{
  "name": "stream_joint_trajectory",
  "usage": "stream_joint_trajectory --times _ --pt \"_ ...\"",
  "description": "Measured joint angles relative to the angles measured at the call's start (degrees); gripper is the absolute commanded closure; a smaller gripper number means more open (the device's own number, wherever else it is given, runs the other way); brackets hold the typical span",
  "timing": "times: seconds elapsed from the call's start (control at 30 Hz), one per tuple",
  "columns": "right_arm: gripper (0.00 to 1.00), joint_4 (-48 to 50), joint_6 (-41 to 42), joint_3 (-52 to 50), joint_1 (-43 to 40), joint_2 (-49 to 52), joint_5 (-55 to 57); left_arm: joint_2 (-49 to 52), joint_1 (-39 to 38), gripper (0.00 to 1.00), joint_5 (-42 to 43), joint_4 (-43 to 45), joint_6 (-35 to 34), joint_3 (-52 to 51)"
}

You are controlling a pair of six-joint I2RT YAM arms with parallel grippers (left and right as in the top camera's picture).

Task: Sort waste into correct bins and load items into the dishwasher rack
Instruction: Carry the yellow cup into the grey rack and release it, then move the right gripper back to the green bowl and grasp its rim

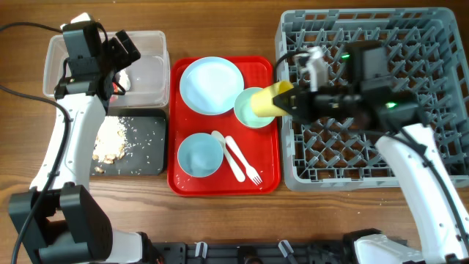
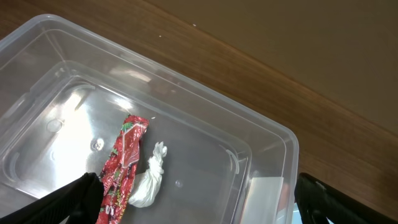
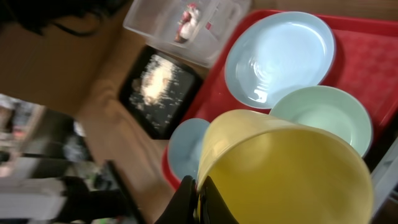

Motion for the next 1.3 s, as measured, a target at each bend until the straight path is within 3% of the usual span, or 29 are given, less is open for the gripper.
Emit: stream_joint_trajectory --times 0.13,0.27,0.6,0.93,1.1,1.3 --pt "0.96 0.28 -5.9 -5.7 -10.8 2.84 -17.22 0.0 0.0 0.0 0.0 0.0 0.0 0.0" --pt "0.96 1.7 -9.88 -12.72 -14.21 6.56 -25.0 0.0 0.0 0.0 0.0 0.0 0.0 0.0" --pt "0.96 2.08 -11.58 -21.33 -20.5 8.46 -25.57 0.0 0.0 0.0 0.0 0.0 0.0 0.0" --pt "0.96 -1.33 -11.34 -20.79 -22.56 7.08 -18.64 0.0 0.0 0.0 0.0 0.0 0.0 0.0" --pt "0.96 -1.77 -9.57 -21.7 -23.39 8.28 1.92 0.0 0.0 0.0 0.0 0.0 0.0 0.0" --pt "0.96 -1.75 -7.43 -21.7 -23.39 8.31 10.27 0.0 0.0 0.0 0.0 0.0 0.0 0.0"
